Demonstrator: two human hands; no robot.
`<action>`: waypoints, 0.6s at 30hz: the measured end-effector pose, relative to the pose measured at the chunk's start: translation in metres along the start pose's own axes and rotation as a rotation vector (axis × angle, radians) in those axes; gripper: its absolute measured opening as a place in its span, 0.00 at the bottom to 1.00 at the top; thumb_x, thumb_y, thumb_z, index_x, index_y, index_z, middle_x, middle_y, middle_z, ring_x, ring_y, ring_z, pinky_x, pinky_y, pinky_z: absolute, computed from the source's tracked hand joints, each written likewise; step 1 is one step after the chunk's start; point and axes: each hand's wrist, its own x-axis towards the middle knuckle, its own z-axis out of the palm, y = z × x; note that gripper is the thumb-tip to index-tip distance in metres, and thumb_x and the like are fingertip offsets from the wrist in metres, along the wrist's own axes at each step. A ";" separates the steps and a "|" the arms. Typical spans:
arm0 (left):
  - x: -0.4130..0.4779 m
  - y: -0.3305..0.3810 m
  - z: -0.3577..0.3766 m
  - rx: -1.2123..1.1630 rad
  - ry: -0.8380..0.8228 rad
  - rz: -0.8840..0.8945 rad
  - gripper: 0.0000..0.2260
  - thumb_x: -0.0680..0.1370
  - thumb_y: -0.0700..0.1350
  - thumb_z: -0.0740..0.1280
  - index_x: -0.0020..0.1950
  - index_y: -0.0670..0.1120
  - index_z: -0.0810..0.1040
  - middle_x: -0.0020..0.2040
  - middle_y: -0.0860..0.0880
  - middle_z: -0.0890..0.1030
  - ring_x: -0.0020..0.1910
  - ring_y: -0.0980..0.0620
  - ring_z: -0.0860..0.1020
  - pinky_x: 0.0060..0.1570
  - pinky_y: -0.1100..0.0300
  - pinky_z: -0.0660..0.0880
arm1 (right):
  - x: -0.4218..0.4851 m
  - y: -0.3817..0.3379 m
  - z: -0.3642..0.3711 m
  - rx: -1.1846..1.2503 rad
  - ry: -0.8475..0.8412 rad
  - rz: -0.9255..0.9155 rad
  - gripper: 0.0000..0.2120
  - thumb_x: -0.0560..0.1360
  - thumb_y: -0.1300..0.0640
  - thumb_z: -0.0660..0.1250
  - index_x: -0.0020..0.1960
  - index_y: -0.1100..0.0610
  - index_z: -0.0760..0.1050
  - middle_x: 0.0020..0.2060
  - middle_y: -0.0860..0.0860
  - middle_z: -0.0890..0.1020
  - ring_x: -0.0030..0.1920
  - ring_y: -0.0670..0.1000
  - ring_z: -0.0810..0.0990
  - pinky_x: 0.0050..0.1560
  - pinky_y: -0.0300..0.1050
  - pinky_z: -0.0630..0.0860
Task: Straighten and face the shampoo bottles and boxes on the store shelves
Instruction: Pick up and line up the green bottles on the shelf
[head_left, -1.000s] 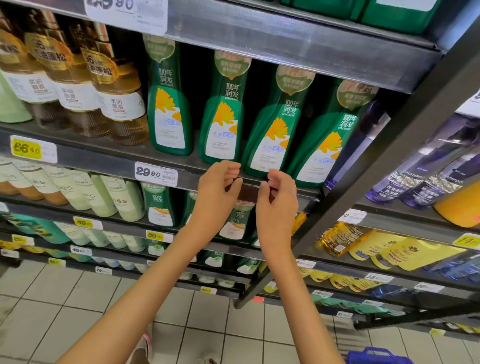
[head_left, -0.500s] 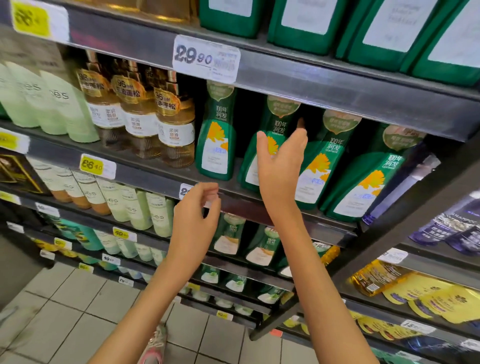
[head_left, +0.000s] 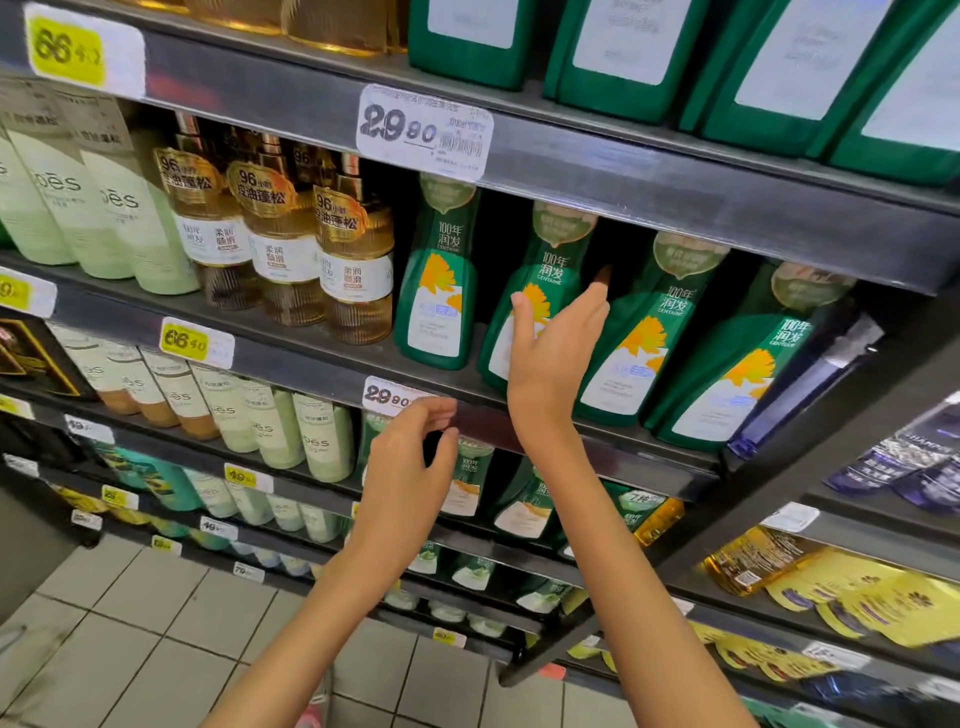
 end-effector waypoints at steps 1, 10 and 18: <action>0.000 0.001 0.000 0.001 -0.006 0.002 0.11 0.78 0.37 0.62 0.60 0.43 0.75 0.55 0.51 0.78 0.57 0.56 0.76 0.59 0.64 0.70 | 0.000 0.001 0.000 -0.024 -0.005 0.002 0.30 0.78 0.52 0.64 0.71 0.67 0.57 0.64 0.60 0.67 0.65 0.56 0.64 0.65 0.40 0.59; -0.009 0.002 -0.003 0.062 0.006 0.029 0.14 0.79 0.41 0.62 0.64 0.44 0.73 0.60 0.51 0.76 0.60 0.57 0.72 0.60 0.65 0.66 | -0.003 0.003 -0.013 0.164 -0.146 0.050 0.25 0.78 0.51 0.64 0.66 0.62 0.58 0.55 0.61 0.75 0.48 0.53 0.72 0.44 0.39 0.65; -0.029 0.002 -0.007 -0.002 -0.085 -0.006 0.23 0.73 0.61 0.58 0.66 0.54 0.68 0.60 0.64 0.70 0.58 0.72 0.67 0.54 0.83 0.59 | -0.041 0.008 -0.054 0.250 -0.263 0.102 0.18 0.74 0.47 0.67 0.56 0.56 0.67 0.38 0.41 0.77 0.36 0.38 0.75 0.36 0.33 0.71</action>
